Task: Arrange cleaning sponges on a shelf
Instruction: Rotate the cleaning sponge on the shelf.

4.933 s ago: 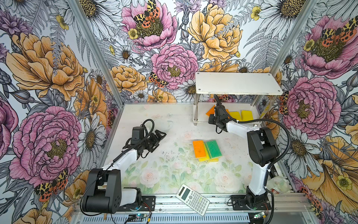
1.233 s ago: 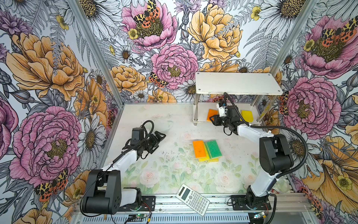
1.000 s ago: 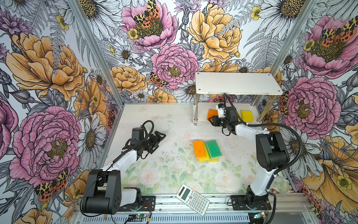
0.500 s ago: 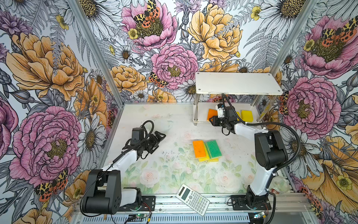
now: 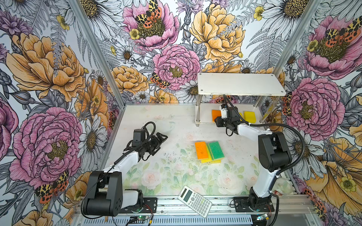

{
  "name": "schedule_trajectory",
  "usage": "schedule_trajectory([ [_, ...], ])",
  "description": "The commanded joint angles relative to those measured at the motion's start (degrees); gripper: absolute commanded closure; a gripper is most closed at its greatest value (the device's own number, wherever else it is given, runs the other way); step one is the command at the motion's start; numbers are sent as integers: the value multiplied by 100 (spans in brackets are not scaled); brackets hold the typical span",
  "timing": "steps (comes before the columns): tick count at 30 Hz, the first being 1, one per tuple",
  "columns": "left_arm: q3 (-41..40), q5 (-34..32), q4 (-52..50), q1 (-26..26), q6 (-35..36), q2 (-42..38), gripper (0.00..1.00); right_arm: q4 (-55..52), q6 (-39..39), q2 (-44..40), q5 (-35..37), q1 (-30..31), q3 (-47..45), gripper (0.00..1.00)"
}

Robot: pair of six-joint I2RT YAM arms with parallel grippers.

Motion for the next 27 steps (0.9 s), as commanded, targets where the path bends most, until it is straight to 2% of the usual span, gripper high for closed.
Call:
schedule_trajectory([
  [1, -19, -20, -31, 61, 166, -120, 1, -79, -235, -287, 167, -28, 170, 66],
  [8, -6, -19, -21, 76, 166, -105, 1, -81, -342, -455, -113, -31, 204, 66],
  [15, 0, -11, 14, 66, 166, -45, 1, -30, 61, -262, -630, 15, 310, 66],
  [27, -28, -19, 8, 67, 175, -70, 1, 302, 414, 94, -861, 242, 315, 66],
])
